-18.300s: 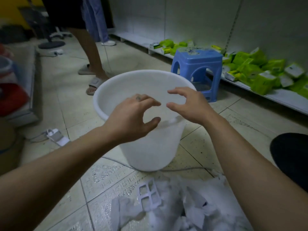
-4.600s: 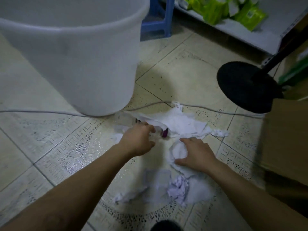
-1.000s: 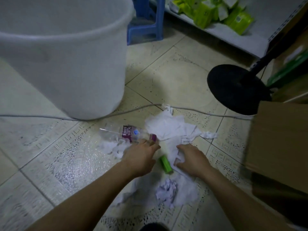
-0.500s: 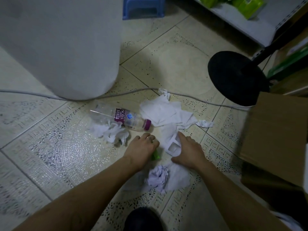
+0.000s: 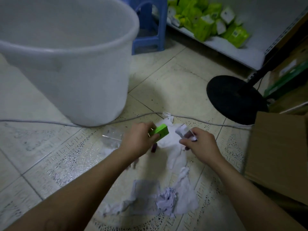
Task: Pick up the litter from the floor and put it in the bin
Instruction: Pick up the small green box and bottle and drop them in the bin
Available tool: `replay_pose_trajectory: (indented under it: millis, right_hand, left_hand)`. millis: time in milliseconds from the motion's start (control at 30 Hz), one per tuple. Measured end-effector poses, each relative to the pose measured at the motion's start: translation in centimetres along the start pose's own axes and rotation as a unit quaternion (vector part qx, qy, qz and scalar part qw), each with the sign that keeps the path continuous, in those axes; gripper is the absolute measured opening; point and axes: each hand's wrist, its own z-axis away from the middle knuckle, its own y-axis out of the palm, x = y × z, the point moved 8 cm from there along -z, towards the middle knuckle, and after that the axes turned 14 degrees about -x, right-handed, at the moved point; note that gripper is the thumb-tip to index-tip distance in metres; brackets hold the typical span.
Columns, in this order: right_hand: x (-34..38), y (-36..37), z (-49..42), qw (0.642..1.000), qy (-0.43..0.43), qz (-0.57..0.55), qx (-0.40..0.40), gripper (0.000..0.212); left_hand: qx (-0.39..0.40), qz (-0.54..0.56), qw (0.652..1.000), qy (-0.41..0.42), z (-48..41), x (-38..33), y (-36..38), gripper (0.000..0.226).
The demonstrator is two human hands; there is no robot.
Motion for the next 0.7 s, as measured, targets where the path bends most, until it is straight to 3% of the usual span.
replay_pose_trajectory:
  millis: [167, 300, 433, 533, 700]
  right_hand:
    - [9.7, -3.6, -2.4, 0.996, -0.078, -0.026, -0.045, 0.012]
    - [17.2, -5.7, -4.4, 0.992, -0.105, -0.014, -0.062, 0.027]
    - [25.2, -6.0, -6.0, 0.99, -0.121, -0.019, -0.064, 0.034]
    - [31.1, -4.5, -6.3, 0.986, -0.157, -0.032, -0.047, 0.03]
    - [37.3, 0.3, -6.9, 0.985, -0.168, -0.037, -0.008, 0.063]
  left_hand:
    - [-0.078, 0.009, 0.996, 0.044, -4.5, -3.9, -8.2, 0.027]
    - [-0.145, 0.019, 0.986, 0.077, -7.8, -6.5, -16.4, 0.024]
    - [-0.19, -0.046, 0.975, 0.103, -10.4, -6.6, -24.2, 0.021]
    - [-0.208, -0.103, 0.969, 0.079, -11.7, -4.3, -28.6, 0.019]
    - [-0.24, -0.138, 0.961, 0.001, -11.5, 2.4, -33.2, 0.031]
